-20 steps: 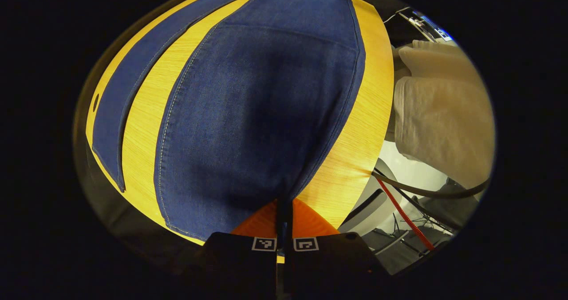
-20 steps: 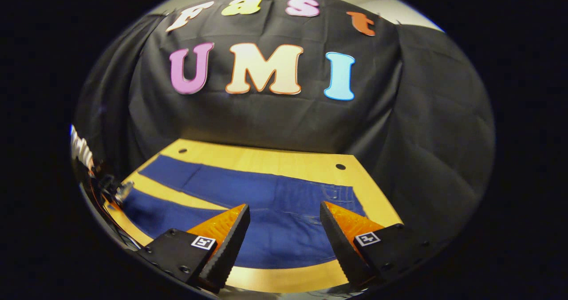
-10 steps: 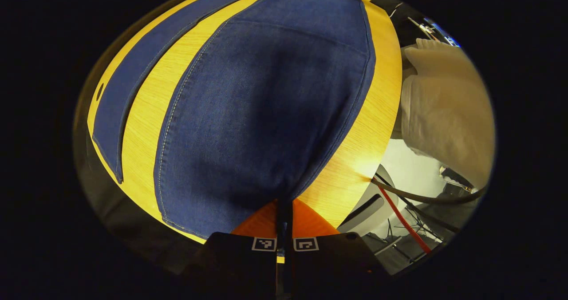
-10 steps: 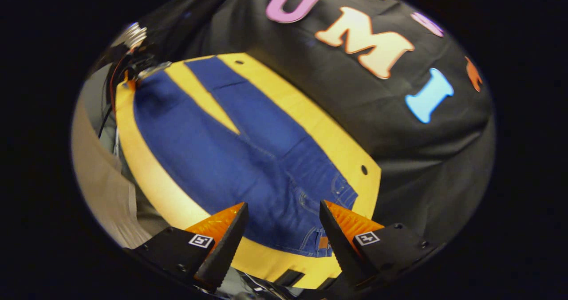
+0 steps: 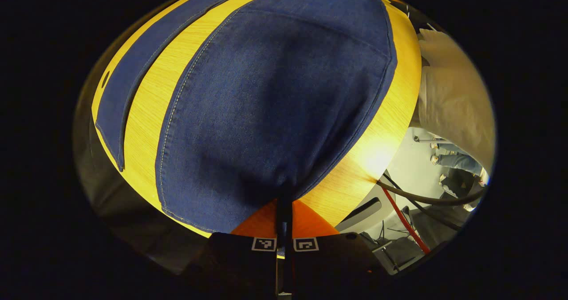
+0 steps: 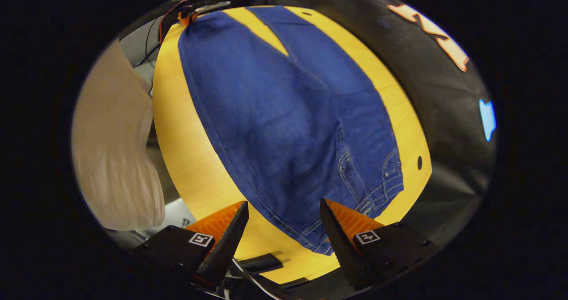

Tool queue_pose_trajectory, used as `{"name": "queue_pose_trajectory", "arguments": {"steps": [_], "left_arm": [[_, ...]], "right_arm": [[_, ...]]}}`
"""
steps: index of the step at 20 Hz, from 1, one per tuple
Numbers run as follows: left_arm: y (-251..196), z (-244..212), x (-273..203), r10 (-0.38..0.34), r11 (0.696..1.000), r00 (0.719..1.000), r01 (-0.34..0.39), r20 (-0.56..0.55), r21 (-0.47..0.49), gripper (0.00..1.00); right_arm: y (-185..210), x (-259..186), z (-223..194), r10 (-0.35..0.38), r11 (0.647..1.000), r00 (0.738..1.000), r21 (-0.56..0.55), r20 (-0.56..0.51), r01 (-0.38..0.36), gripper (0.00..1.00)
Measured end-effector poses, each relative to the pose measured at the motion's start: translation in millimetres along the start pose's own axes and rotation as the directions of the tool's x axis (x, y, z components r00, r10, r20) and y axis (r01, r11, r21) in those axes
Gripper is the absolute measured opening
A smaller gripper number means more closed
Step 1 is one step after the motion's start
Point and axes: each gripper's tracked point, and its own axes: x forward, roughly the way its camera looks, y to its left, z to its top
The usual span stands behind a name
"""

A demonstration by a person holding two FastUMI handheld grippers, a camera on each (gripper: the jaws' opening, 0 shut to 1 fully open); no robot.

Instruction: Grasp the waist and the cuffs of the jeans and fold them to make the two legs overlap; first hold the waist and fold one-third of the jeans toward the cuffs, then hold the cuffs and fold the remaining one-third in the same direction to finish folding.

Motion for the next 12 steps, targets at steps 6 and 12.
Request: {"name": "queue_pose_trajectory", "arguments": {"steps": [6,12], "left_arm": [[0,0,-1,-0.016,0.999,0.998,0.015,-0.068,-0.028,0.0],[0,-1,-2,-0.02,0.998,0.996,0.016,-0.084,-0.053,0.0]], "right_arm": [[-7,37,-42,0.082,0.988,0.987,-0.116,-0.135,-0.098,1.0],[-3,52,-53,0.144,0.974,0.973,-0.148,-0.181,-0.171,0.94]]}}
